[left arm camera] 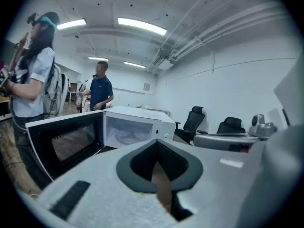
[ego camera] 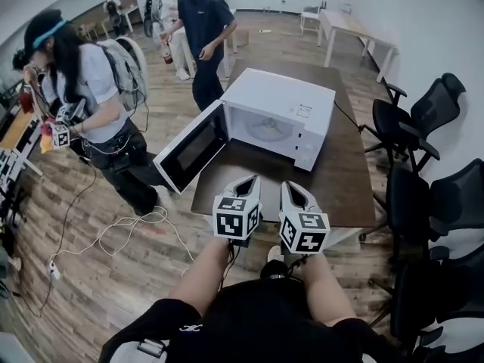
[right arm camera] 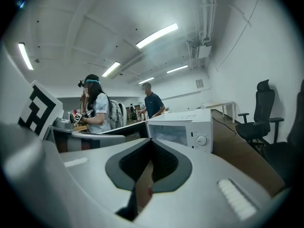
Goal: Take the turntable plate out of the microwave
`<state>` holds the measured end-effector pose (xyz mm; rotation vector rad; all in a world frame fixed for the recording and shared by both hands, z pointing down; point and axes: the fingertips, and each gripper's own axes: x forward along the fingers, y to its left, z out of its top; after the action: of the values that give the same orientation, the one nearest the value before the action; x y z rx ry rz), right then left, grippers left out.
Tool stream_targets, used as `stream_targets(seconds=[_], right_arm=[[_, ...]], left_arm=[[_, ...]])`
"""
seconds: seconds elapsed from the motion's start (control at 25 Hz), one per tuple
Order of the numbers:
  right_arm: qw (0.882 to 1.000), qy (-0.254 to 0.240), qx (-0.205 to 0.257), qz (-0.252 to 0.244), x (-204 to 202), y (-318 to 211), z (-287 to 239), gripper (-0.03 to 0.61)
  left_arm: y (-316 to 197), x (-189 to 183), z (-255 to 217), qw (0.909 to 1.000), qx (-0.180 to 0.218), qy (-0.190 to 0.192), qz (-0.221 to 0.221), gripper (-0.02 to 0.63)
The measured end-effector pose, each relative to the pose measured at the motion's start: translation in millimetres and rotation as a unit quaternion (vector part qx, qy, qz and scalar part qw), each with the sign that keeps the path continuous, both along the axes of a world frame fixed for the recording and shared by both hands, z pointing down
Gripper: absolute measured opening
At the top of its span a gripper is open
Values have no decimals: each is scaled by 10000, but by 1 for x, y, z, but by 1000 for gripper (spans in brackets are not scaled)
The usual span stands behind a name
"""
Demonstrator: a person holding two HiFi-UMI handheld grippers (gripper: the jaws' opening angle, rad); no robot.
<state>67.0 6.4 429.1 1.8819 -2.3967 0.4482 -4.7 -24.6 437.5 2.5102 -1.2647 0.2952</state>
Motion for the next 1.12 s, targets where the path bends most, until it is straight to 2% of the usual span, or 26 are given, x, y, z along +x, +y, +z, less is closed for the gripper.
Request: stream_targets(seconds=[0.32, 0.68, 1.12], right_arm=[[9997, 63, -139, -198, 18, -77, 9, 9], [9988, -22, -229, -428, 45, -149, 15, 9], [9959, -20, -414, -803, 49, -205, 30, 9]], left_arm=[[-76, 14, 14, 9995, -223, 110, -198, 8], [-140, 45, 24, 9988, -371, -131, -284, 8], [-190, 50, 45, 9963, -576, -167, -623, 8]])
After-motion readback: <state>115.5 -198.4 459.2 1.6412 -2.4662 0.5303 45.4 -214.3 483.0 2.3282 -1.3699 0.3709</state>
